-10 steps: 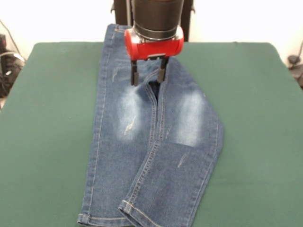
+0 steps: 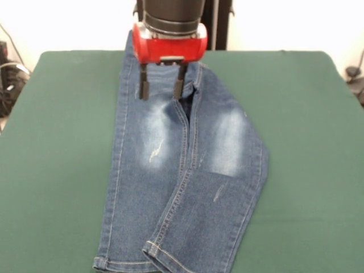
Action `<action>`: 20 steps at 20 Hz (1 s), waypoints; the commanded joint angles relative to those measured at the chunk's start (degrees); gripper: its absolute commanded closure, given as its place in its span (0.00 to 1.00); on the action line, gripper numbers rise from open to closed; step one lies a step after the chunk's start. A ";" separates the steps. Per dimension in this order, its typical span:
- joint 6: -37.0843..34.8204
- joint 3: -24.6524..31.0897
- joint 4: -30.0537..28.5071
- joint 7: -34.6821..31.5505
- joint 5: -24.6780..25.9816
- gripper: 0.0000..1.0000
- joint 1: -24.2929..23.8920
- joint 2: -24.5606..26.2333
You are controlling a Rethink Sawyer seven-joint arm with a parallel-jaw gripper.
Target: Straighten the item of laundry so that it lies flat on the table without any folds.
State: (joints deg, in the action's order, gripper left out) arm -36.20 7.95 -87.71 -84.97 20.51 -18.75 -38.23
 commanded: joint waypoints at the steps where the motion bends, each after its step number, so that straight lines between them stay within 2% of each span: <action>1: 6.64 -1.11 -10.29 -14.41 -2.06 0.00 1.43 0.39; 7: 6.94 -0.02 -15.10 -12.85 -4.47 0.00 2.07 -0.27; 14: 6.62 -1.77 -18.36 -12.21 -3.41 0.00 5.63 -0.88; 20: 8.34 -1.67 -22.48 -10.48 -2.37 0.00 6.12 -1.50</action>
State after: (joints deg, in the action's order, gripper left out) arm -30.33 5.23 -100.74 -84.97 18.80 -14.96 -41.03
